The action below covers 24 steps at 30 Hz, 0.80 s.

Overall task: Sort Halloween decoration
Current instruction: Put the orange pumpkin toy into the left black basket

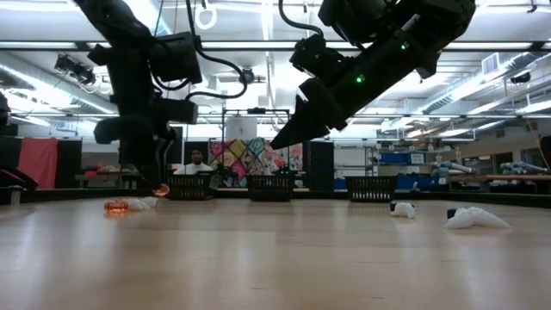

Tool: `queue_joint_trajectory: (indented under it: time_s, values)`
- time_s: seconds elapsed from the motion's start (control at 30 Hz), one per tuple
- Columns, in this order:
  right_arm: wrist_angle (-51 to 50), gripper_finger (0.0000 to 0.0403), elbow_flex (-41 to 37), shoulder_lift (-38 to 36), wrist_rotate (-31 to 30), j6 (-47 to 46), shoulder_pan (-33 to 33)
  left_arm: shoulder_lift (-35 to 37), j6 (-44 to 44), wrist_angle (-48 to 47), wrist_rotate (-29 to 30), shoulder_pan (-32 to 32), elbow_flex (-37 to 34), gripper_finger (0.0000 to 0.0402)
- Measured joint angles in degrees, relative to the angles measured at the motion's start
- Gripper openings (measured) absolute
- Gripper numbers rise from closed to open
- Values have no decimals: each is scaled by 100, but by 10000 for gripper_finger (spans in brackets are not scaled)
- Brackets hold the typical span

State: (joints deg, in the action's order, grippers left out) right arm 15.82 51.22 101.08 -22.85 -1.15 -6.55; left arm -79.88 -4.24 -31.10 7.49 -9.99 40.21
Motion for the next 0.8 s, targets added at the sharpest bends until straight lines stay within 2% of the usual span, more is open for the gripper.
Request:
queue_joint_trajectory:
  time_s: [0.27,0.5,0.7,0.8]
  values:
    - [-5,166,0,0,0,-6,0,172,-544,-73,503,-493,397,62]
    - [-4,166,2,0,0,-20,0,214,-1155,105,1212,-1289,944,62]
    - [-12,166,2,0,4,-20,0,-125,-1288,563,1232,-2146,969,63]
    - [-13,166,2,0,21,-20,0,-317,-1325,569,1195,-2458,960,80]
